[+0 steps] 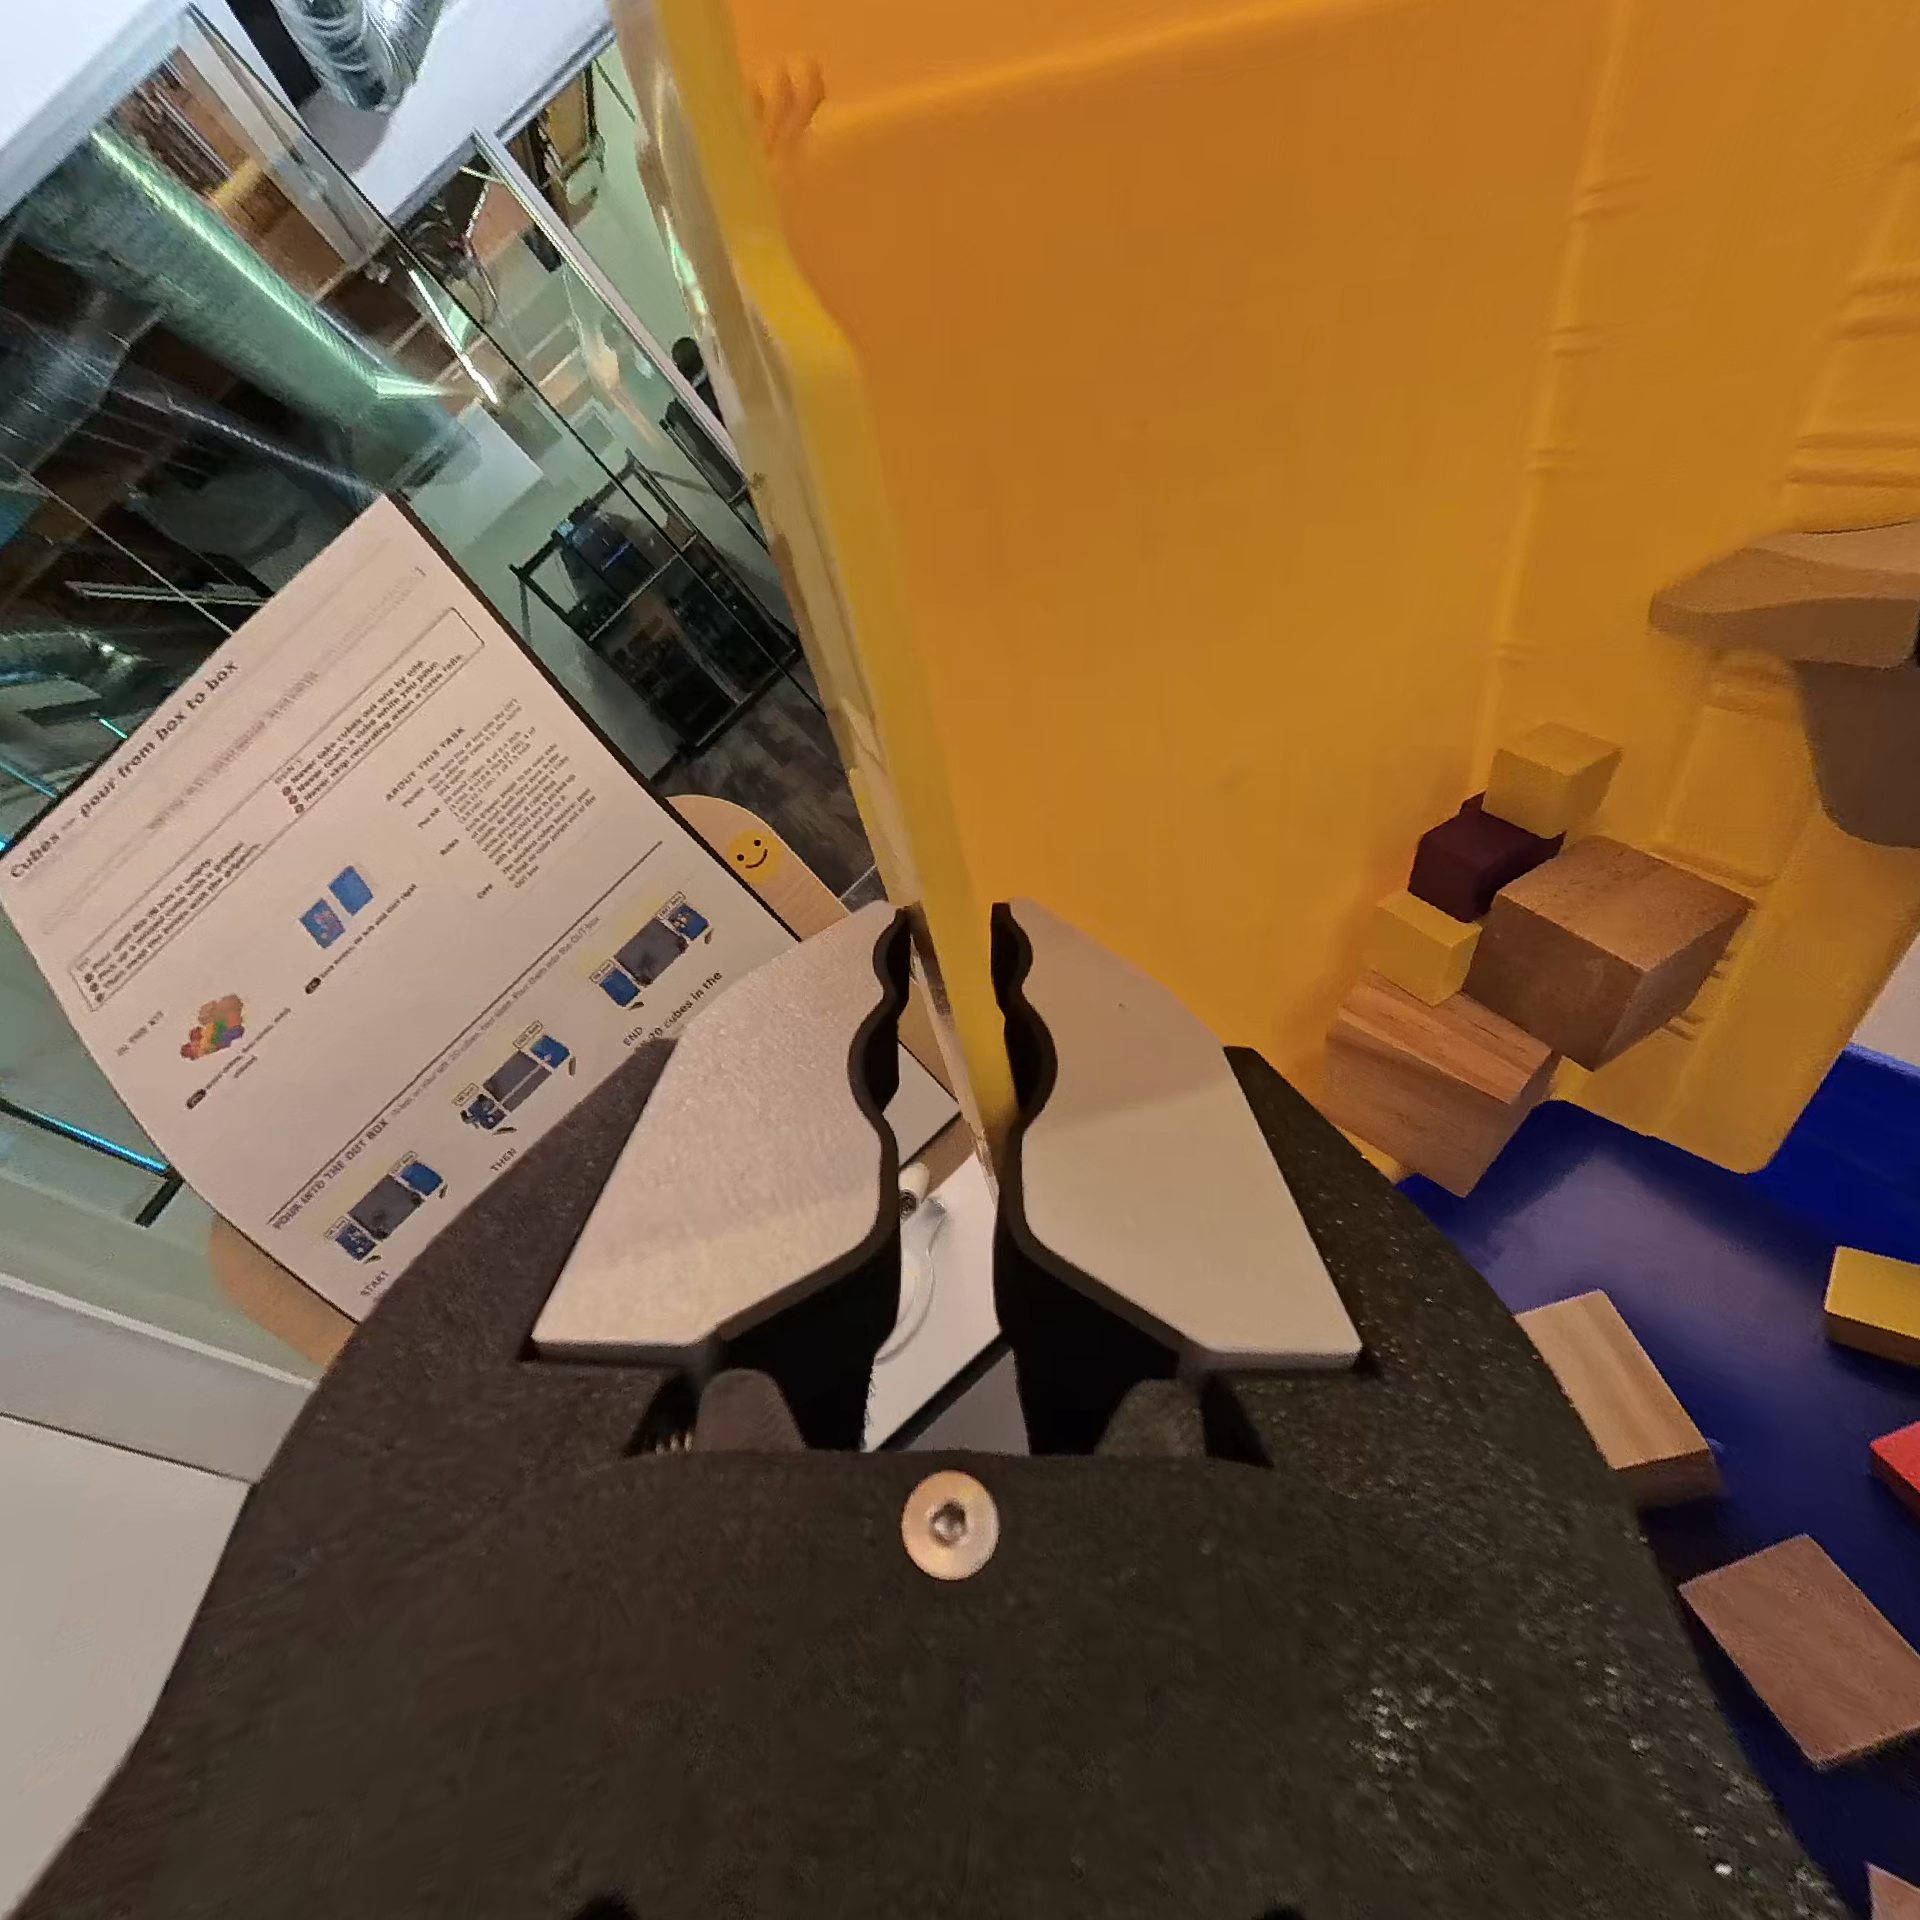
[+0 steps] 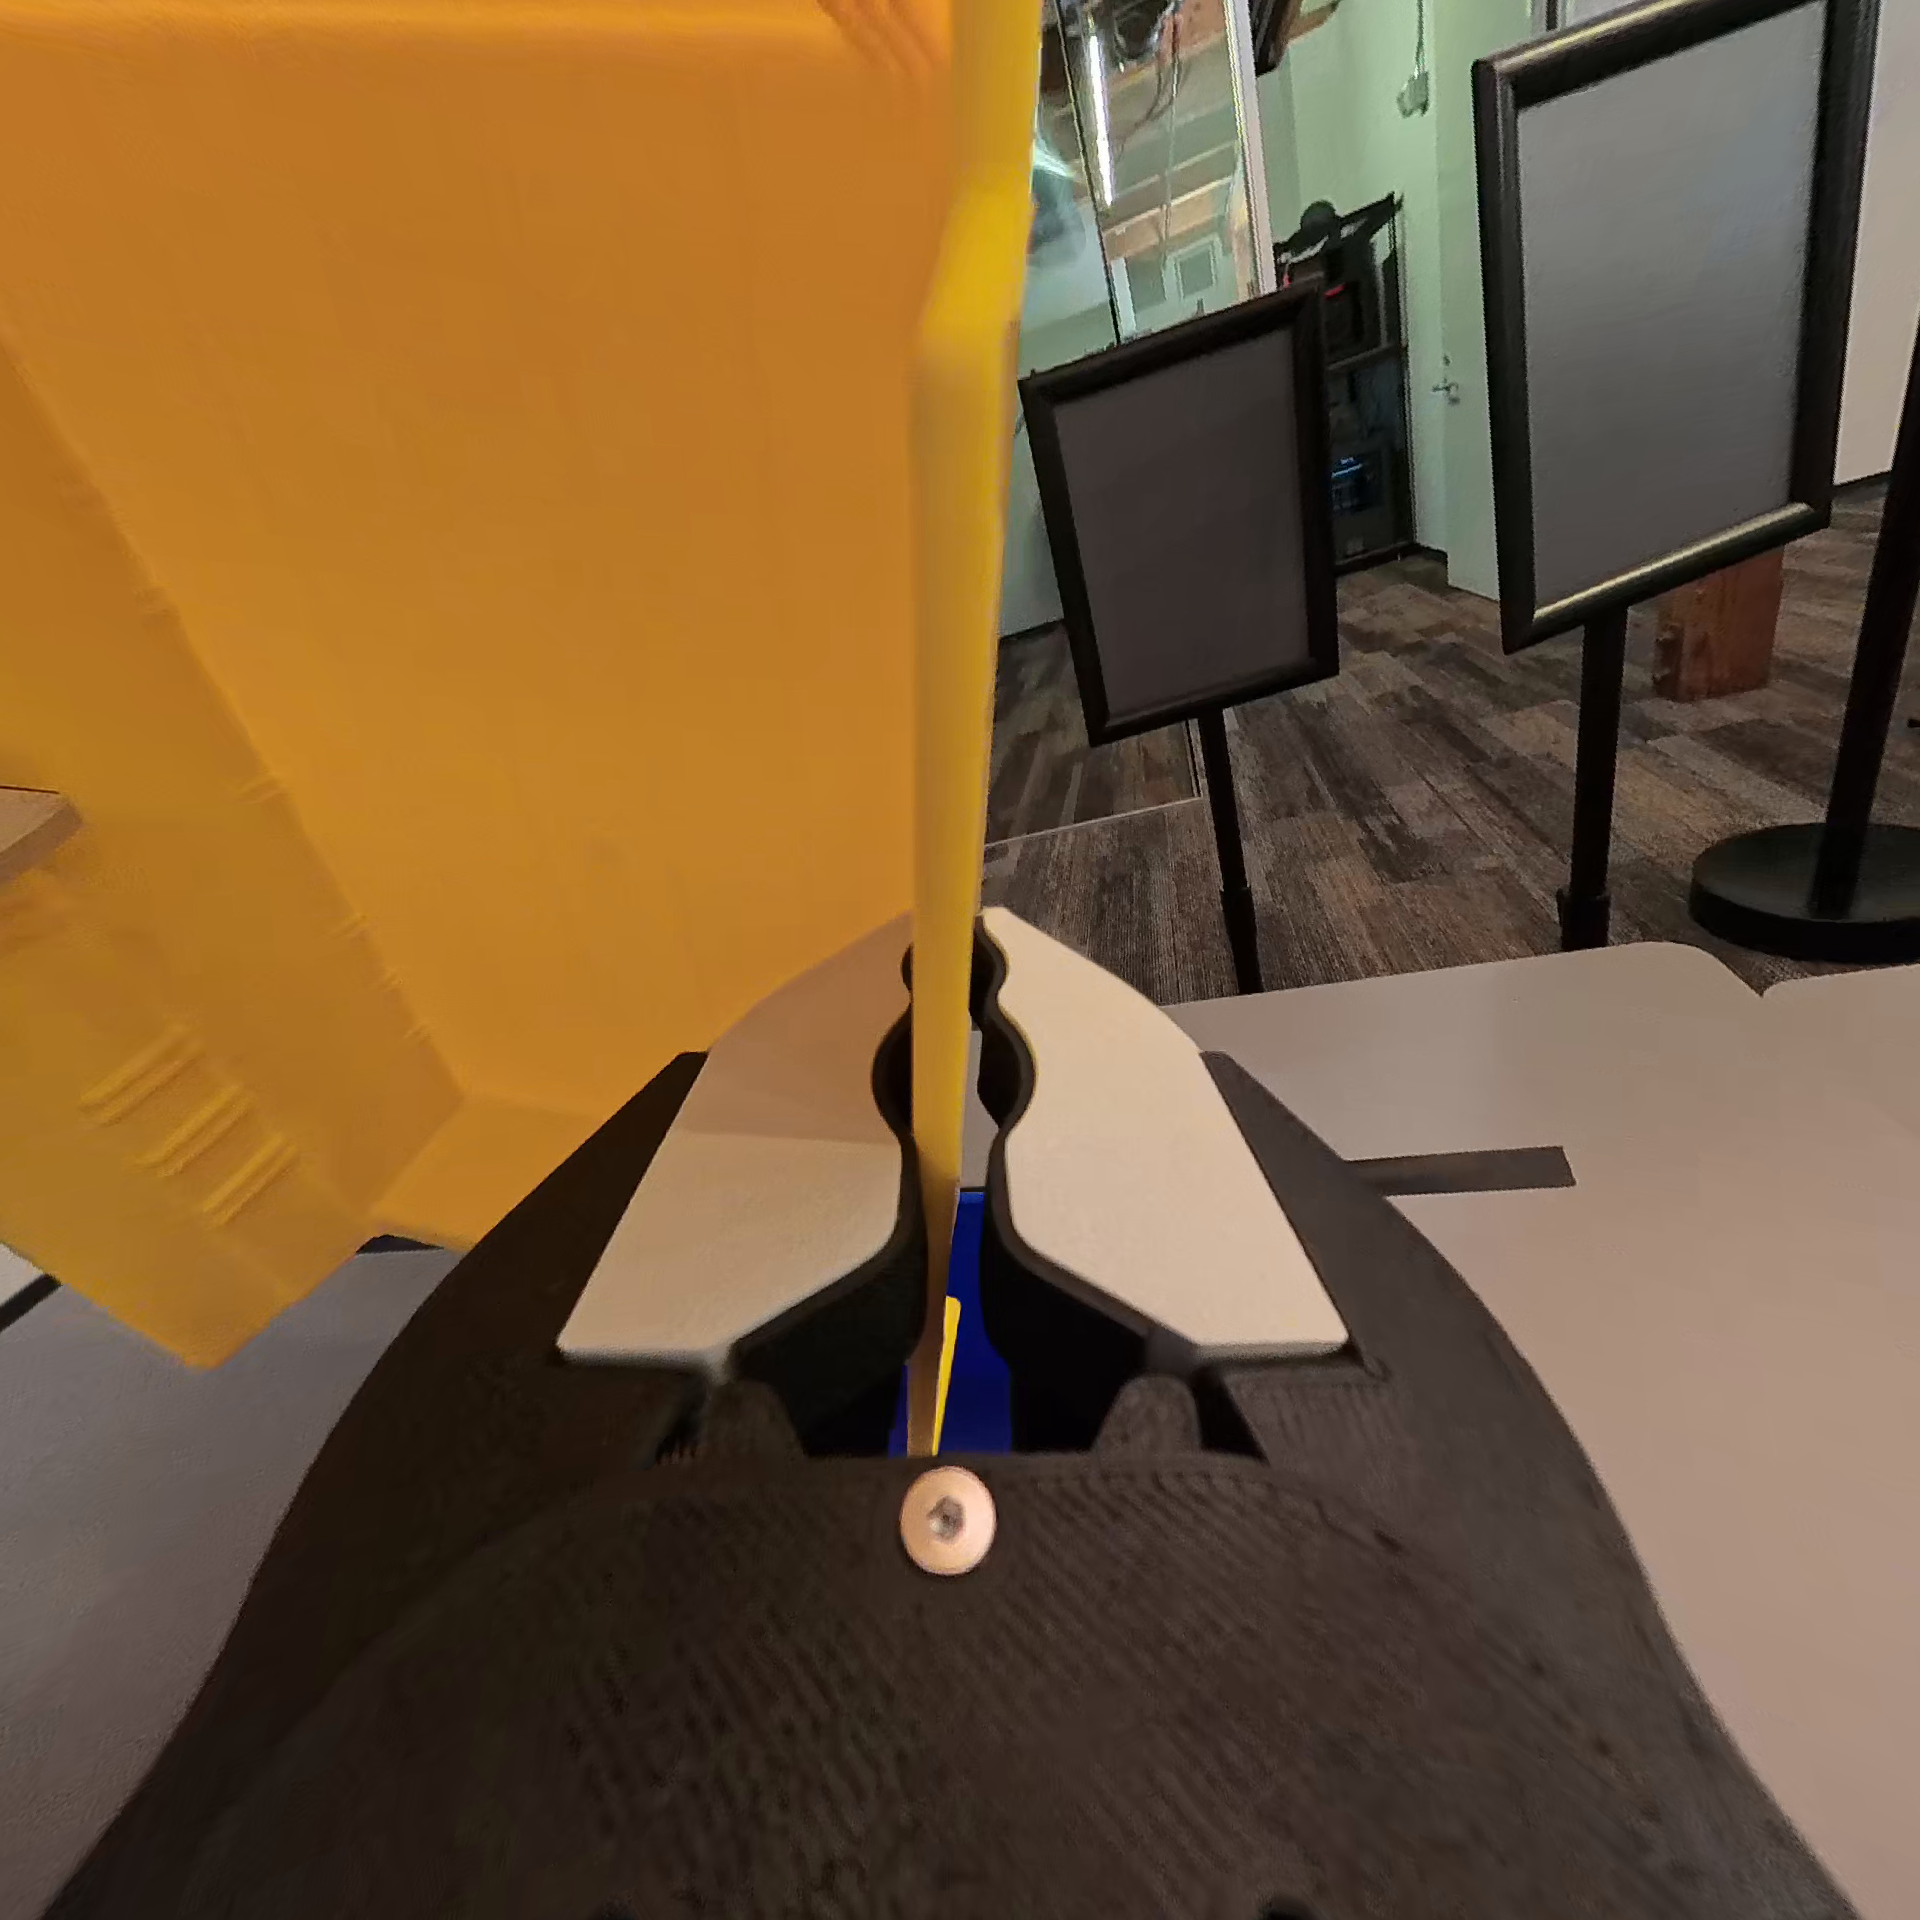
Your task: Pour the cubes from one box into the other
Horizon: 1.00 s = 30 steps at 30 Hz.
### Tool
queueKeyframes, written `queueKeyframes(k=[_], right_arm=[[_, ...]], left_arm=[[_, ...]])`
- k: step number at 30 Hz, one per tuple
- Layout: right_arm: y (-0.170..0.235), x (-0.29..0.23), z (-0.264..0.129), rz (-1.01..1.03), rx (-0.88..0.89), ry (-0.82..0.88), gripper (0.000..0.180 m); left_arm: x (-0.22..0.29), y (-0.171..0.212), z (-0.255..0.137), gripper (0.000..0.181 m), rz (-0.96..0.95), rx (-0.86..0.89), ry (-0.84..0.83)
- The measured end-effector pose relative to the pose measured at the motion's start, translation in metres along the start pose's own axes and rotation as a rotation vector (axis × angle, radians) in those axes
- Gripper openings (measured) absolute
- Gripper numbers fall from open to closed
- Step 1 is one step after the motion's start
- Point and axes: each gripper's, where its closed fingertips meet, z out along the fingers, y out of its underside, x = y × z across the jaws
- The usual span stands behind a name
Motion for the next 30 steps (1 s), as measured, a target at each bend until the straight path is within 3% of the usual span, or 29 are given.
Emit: queueKeyframes(k=[30], right_arm=[[-0.0045, -0.0019, -0.0034, -0.021, 0.01, -0.011, 0.004]], left_arm=[[-0.0011, -0.0029, -0.0075, 0.016, 0.007, 0.023, 0.002]])
